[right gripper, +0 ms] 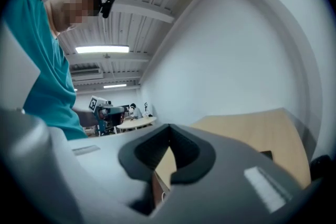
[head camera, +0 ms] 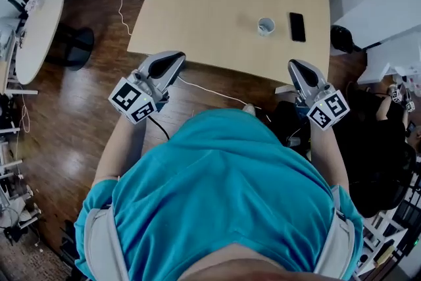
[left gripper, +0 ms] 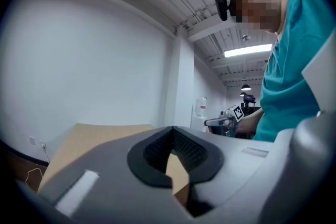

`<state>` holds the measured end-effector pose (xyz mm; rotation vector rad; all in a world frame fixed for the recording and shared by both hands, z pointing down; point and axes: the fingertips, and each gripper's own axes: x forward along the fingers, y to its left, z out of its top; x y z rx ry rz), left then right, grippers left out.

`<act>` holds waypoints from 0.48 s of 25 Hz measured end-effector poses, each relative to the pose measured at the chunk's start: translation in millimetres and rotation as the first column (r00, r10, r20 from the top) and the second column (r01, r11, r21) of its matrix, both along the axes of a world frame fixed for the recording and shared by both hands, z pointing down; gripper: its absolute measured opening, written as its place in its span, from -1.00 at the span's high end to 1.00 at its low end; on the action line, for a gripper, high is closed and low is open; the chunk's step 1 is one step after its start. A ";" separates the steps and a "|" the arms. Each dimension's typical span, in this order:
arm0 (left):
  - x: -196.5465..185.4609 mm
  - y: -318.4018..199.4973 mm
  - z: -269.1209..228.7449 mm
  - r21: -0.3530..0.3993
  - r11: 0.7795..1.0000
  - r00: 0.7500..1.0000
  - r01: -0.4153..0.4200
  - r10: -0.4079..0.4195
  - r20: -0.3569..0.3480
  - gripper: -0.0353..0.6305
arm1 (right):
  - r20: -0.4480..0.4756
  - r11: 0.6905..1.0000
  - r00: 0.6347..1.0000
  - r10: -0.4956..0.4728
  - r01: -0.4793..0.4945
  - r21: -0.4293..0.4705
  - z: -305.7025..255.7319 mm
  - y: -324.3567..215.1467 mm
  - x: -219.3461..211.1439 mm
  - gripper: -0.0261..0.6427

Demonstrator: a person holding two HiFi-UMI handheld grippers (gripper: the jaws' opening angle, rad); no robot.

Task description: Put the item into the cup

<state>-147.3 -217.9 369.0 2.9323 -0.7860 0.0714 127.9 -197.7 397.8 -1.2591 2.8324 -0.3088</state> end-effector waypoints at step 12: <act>-110.9 76.4 -11.2 0.016 0.999 0.998 -0.038 0.039 -0.042 0.88 | -0.035 0.989 0.989 0.142 -0.141 0.041 -48.7 105.4 -83.8 0.92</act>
